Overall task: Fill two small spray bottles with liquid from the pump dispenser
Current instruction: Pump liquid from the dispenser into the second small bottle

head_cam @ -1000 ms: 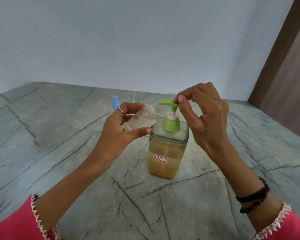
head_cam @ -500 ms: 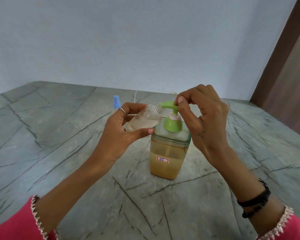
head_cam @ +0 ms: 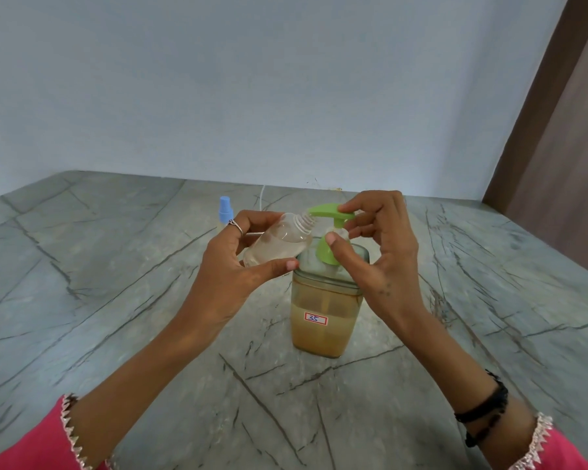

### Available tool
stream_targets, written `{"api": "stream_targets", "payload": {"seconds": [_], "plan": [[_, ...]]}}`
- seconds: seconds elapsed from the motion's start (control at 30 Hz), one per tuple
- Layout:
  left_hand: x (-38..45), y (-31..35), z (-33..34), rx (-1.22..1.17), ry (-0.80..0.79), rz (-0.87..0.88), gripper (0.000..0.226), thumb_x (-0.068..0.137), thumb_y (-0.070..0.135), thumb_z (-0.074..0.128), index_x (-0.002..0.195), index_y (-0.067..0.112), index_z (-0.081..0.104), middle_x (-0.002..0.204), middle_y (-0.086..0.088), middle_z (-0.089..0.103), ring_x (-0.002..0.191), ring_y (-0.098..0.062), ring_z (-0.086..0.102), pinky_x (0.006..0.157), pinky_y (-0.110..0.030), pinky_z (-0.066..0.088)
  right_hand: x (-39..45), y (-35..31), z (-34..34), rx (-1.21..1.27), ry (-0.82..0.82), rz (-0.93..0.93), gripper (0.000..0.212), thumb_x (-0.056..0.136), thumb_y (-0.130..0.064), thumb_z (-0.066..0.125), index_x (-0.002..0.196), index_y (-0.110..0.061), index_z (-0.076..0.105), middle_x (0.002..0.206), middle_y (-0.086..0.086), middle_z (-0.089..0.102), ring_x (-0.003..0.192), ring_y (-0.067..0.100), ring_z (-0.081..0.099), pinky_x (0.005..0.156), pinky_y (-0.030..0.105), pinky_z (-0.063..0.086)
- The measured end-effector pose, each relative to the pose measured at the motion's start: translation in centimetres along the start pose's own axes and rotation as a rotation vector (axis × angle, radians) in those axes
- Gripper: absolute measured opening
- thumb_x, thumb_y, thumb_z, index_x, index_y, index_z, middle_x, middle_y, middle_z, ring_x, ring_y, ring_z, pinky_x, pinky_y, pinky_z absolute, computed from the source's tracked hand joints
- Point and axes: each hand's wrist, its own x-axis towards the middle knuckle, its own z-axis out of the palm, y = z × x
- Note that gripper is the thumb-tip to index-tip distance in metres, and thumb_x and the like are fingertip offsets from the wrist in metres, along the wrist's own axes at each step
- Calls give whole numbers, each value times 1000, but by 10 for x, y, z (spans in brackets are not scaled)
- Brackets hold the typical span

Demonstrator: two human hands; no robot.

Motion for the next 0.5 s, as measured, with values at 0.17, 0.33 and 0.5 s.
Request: {"api": "stream_targets", "payload": {"seconds": [0.17, 0.33, 0.5], "plan": [[0, 1, 0, -17, -1, -8, 47, 54, 33, 74, 97, 37, 58, 103, 15, 64, 96, -4, 60, 73, -17, 54, 8, -5, -12, -51, 34, -100, 10, 86, -22, 60, 86, -14, 66, 86, -2, 60, 77, -1, 57, 72, 12, 42], [0, -1, -1, -21, -1, -18, 47, 52, 35, 74, 96, 38, 59, 100, 17, 65, 94, -2, 61, 77, -20, 55, 19, -8, -11, -102, 50, -83, 31, 88, -21, 56, 60, -8, 58, 62, -11, 43, 59, -1, 41, 57, 10, 28], [1, 1, -1, -28, -5, -7, 46, 51, 32, 74, 95, 35, 60, 100, 15, 65, 92, -1, 61, 76, -18, 54, 21, -12, -8, -139, 24, -89, 33, 86, -20, 56, 56, -8, 49, 58, -5, 38, 57, 1, 35, 55, 12, 25]]}}
